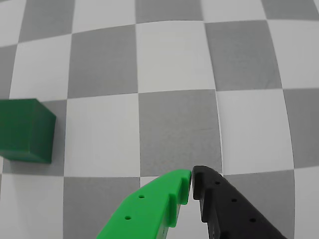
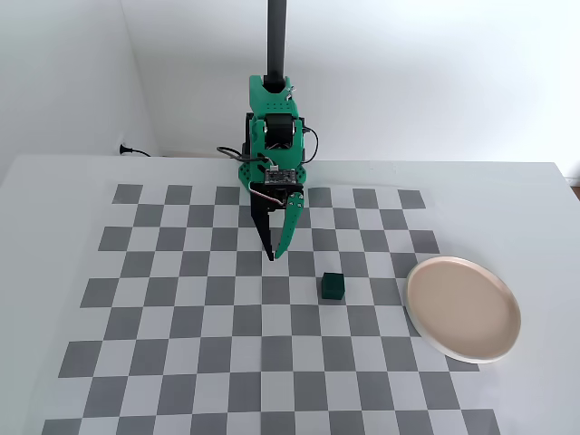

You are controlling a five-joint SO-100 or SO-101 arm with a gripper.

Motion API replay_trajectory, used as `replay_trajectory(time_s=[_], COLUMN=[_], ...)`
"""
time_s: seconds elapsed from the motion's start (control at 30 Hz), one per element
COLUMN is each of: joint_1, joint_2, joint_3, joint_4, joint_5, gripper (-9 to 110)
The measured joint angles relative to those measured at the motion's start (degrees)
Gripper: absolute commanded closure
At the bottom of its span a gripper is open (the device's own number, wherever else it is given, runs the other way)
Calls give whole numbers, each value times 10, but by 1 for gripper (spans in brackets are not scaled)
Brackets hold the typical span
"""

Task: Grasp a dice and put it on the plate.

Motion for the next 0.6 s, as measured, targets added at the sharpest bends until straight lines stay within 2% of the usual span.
replay_trajectory(time_s=[0.13,0.27,0.37,0.5,0.6], joint_1=[-20,-52,-83,-122,-148], joint_2=[0,0,0,0,0], joint_3=[0,0,0,0,0], joint_4=[13,27,25,0,-15], joint_5=[-86,-129,-133,-118,-108], gripper=[106,106,103,94,92])
